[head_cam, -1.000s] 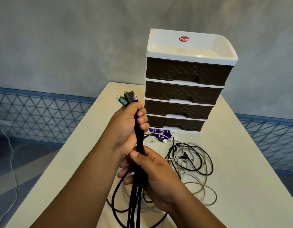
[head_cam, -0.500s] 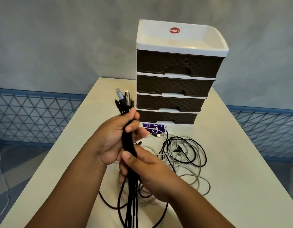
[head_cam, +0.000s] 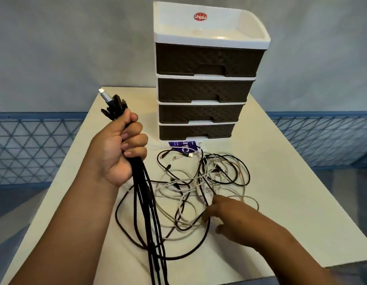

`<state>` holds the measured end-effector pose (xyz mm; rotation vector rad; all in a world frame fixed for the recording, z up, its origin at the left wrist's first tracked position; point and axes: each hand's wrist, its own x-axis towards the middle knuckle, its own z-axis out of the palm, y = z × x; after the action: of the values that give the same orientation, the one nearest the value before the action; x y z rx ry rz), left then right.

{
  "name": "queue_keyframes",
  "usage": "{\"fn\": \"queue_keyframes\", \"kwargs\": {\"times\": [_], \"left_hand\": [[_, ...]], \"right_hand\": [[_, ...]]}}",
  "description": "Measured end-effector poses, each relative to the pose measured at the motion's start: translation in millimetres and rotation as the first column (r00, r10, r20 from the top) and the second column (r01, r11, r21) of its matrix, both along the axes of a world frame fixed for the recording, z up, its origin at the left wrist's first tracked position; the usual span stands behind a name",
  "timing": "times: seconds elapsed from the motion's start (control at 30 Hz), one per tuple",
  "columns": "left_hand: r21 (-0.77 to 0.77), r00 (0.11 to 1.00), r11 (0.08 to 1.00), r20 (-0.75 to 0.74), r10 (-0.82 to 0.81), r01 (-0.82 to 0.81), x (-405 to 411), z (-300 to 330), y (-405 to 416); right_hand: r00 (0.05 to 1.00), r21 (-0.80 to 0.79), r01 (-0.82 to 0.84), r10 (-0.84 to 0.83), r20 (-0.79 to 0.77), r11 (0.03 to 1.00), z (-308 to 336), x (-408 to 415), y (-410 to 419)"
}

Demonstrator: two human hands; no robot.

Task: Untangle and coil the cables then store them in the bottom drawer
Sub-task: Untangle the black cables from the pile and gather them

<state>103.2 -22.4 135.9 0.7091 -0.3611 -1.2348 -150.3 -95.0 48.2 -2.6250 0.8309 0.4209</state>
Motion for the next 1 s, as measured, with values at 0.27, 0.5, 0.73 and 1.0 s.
{"fn": "queue_keyframes", "kwargs": {"times": [0.27, 0.5, 0.73, 1.0], "left_hand": [[0.081, 0.995, 0.994, 0.067, -0.074, 0.069, -2.4, 3.7, -0.9], [0.142, 0.957, 0.978, 0.227, -0.183, 0.153, -22.6, 12.5, -5.3], [0.130, 0.857, 0.955, 0.421, -0.297, 0.267, -55.5, 17.3, -9.3], [0.239, 0.915, 0.956, 0.321, -0.246, 0.173, -45.3, 13.3, -13.8]], "right_hand": [[0.884, -0.236, 0.185, -0.057, 0.463, 0.954, 39.5, 0.6, -5.4], [0.557, -0.334, 0.400, 0.063, 0.828, 0.854, 124.6, 32.4, -10.1], [0.295, -0.301, 0.225, 0.230, 0.928, 0.927, 174.7, 71.5, 1.9], [0.107, 0.011, -0.131, 0.003, 0.994, 0.991, 179.7, 75.6, 22.7]]}}
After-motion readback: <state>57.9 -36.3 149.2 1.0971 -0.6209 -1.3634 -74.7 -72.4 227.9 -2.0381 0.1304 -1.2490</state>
